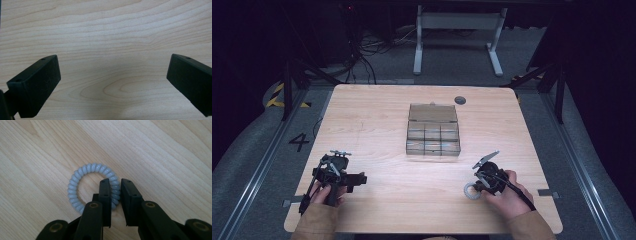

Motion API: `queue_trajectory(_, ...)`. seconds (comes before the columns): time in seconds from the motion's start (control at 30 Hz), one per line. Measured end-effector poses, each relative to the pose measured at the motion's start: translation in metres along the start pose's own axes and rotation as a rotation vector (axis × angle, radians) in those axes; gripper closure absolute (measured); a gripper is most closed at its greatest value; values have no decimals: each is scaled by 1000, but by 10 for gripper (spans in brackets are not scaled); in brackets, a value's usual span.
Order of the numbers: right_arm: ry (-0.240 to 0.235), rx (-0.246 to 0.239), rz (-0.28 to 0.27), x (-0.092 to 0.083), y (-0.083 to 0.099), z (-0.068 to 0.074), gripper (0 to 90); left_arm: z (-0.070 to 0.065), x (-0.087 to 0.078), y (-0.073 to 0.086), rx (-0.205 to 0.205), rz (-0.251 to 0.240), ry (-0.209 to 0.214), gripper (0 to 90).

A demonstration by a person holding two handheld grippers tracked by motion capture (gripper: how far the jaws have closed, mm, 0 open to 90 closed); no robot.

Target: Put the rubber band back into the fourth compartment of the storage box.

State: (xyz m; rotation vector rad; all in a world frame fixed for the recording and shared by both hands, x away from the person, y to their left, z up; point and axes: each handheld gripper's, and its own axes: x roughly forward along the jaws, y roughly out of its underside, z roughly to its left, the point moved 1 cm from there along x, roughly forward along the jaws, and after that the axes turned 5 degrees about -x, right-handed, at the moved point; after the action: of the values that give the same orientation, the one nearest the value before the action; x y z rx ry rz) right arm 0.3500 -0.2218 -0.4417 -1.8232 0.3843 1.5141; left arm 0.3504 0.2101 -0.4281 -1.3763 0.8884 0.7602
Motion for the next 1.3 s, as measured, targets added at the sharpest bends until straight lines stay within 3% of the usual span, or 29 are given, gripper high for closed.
queue_trajectory(0.53,-29,40,-14,-5,0,-3,831,1,1,0,-13,-7,2,0)
queue_trajectory(1.3,-59,75,-172,-38,0,-9,831,0,1,0,-13,-5,0,0)
